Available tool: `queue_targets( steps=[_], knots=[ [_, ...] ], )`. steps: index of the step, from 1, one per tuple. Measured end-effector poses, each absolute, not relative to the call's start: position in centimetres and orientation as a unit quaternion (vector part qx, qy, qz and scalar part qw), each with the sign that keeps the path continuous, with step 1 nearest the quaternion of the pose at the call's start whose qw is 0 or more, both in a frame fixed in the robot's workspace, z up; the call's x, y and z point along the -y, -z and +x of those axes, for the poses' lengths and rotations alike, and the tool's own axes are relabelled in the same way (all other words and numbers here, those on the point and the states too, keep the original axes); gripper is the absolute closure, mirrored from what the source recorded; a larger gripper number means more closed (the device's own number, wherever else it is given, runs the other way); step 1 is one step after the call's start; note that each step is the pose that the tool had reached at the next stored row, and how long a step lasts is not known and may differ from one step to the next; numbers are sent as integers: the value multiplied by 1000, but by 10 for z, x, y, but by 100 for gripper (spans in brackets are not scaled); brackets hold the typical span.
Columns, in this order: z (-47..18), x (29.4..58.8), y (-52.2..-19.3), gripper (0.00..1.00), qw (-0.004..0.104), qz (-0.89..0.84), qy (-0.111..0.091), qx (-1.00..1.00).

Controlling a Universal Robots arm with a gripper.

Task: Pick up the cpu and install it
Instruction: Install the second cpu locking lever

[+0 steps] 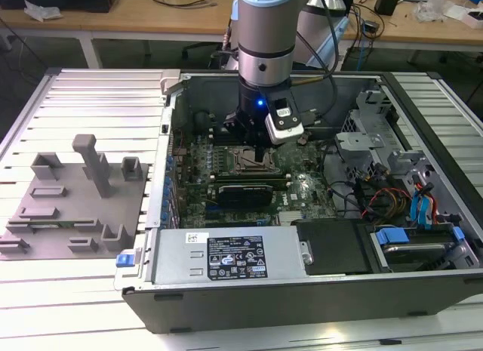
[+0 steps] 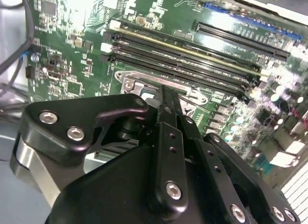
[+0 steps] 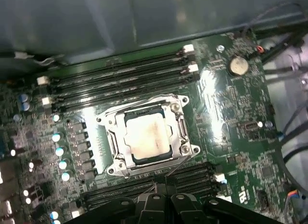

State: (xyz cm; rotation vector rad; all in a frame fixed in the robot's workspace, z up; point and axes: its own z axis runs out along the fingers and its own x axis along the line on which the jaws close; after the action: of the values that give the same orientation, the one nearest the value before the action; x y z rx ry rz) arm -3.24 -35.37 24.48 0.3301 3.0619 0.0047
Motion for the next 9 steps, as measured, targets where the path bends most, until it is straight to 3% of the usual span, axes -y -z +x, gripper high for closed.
queue_targets(
  steps=[9],
  knots=[
    [-34, 355, -243, 89, 31, 85, -2, -996]
  ],
)
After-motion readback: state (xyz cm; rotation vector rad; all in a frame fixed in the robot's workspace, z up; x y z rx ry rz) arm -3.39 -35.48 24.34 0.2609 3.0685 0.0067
